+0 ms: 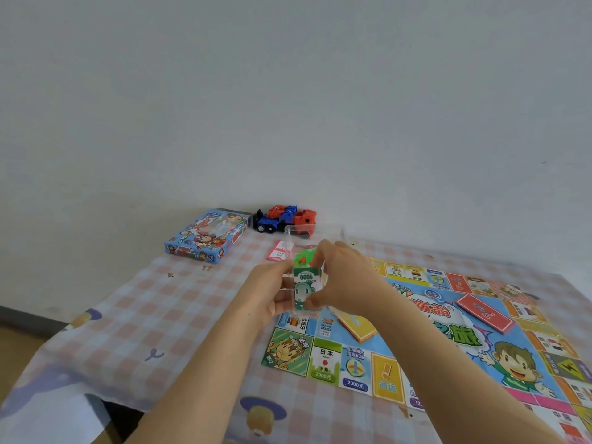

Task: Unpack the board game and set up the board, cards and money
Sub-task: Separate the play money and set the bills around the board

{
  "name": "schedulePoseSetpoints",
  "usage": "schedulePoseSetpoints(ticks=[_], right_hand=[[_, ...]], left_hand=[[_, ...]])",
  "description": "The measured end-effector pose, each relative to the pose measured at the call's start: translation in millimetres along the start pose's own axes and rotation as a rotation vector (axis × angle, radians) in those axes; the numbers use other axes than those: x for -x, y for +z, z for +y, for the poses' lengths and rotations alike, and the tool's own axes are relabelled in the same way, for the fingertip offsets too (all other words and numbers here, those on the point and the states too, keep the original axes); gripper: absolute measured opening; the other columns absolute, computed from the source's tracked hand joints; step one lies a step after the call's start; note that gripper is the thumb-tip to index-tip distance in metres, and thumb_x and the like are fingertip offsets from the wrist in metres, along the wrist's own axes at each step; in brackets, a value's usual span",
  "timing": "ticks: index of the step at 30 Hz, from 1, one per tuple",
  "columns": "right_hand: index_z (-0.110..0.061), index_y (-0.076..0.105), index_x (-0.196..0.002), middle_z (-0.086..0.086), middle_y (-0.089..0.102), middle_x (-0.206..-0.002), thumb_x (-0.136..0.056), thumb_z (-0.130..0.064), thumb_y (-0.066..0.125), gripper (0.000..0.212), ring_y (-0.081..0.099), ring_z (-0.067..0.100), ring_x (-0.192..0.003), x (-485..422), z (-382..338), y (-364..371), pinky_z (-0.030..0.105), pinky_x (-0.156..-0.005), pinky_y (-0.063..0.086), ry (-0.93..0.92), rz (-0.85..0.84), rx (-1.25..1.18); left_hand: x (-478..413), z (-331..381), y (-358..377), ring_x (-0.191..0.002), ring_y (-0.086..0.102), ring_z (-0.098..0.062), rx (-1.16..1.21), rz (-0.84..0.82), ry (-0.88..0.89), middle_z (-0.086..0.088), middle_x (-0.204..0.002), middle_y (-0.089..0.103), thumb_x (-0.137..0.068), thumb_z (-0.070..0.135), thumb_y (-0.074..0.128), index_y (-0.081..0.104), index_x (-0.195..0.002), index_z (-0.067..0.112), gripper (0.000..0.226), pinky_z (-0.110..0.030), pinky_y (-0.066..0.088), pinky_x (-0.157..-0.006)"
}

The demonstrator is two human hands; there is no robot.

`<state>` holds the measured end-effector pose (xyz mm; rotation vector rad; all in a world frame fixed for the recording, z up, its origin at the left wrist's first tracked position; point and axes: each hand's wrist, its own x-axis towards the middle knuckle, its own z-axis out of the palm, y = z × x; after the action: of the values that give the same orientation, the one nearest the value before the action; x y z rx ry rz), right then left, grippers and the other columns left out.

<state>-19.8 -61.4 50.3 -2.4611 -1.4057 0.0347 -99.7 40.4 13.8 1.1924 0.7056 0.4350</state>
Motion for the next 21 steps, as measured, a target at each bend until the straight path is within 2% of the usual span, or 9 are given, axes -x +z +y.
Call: schedulePoseSetpoints(ticks=[2,6,10,12,14,17,20,21], right_hand=[[-0.021,0.049,-0.103,-0.002,0.047,-0.103,-0.065,-0.034,0.083,0.052,0.045,0.016,-0.092,1.4,-0.4,0.2,0.026,-0.074,0.037,-0.015,0.036,0.004],[-0.023,0.043,-0.094,-0.004,0.055,-0.092,-0.066,-0.025,0.082,0.048,0.049,0.014,-0.081,3.7,-2.1,2.9,0.025,-0.064,0.04,-0.045,0.089,-0.067],[-0.024,0.05,-0.107,-0.001,0.067,-0.082,-0.064,-0.014,0.085,0.057,0.058,0.011,-0.069,3.2,4.5,5.2,0.022,-0.057,0.043,0.071,0.066,-0.438],[-0.021,0.057,-0.105,0.007,0.07,-0.084,-0.064,-0.011,0.085,0.051,0.06,0.014,-0.068,2.1,10.0,5.5,0.027,-0.059,0.048,0.138,0.05,-0.613],[-0.018,0.064,-0.097,0.008,0.071,-0.082,-0.065,-0.009,0.085,0.039,0.062,0.018,-0.069,2.3,13.5,3.1,0.033,-0.066,0.053,0.178,0.075,-0.738],[-0.016,0.068,-0.081,0.002,0.068,-0.074,-0.069,-0.008,0.082,0.02,0.059,0.015,-0.063,2.7,16.2,-4.8,0.027,-0.061,0.052,0.215,0.19,-0.913],[-0.015,0.069,-0.075,0.012,0.072,-0.081,-0.071,-0.007,0.08,0.015,0.069,0.029,-0.078,1.7,18.8,-11.8,0.043,-0.078,0.059,0.271,0.265,-0.942],[-0.014,0.068,-0.074,0.014,0.072,-0.082,-0.071,-0.006,0.08,0.015,0.07,0.031,-0.081,1.7,19.4,-12.9,0.045,-0.079,0.058,0.27,0.25,-0.912]], left_hand=[[0.5,-0.2,-0.2,-0.058,0.065,-0.022,0.011,0.004,-0.004,-0.013,-0.072,0.066,-0.098,0.019,0.046,0.061,-0.092,0.005,0.021,-0.027,0.055,-0.047],[1.4,-0.4,-1.1,-0.062,0.064,-0.023,0.025,0.01,-0.007,-0.013,-0.074,0.066,-0.096,0.02,0.05,0.062,-0.091,0.006,0.019,-0.027,0.055,-0.047],[1.6,1.8,-2.1,-0.058,0.065,-0.021,0.024,0.012,-0.007,-0.013,-0.075,0.066,-0.096,0.02,0.051,0.064,-0.093,0.005,0.02,-0.027,0.055,-0.045],[1.1,2.2,-3.6,-0.059,0.065,-0.02,0.021,0.005,-0.004,-0.013,-0.077,0.067,-0.097,0.02,0.05,0.064,-0.098,0.006,0.02,-0.026,0.054,-0.045],[1.1,2.0,-4.7,-0.058,0.065,-0.019,0.02,0.005,-0.005,-0.012,-0.078,0.067,-0.096,0.021,0.051,0.063,-0.099,0.006,0.02,-0.025,0.053,-0.043],[1.4,1.2,-5.5,-0.064,0.065,-0.022,0.016,0.009,-0.009,-0.013,-0.079,0.065,-0.094,0.023,0.054,0.061,-0.092,0.007,0.018,-0.026,0.055,-0.045],[1.1,0.9,-5.7,-0.068,0.066,-0.023,0.011,0.011,-0.007,-0.013,-0.08,0.066,-0.094,0.023,0.055,0.061,-0.091,0.008,0.017,-0.029,0.056,-0.051],[0.8,1.1,-5.7,-0.07,0.066,-0.024,0.015,0.01,-0.009,-0.013,-0.082,0.066,-0.094,0.023,0.055,0.061,-0.092,0.008,0.017,-0.031,0.057,-0.056]])
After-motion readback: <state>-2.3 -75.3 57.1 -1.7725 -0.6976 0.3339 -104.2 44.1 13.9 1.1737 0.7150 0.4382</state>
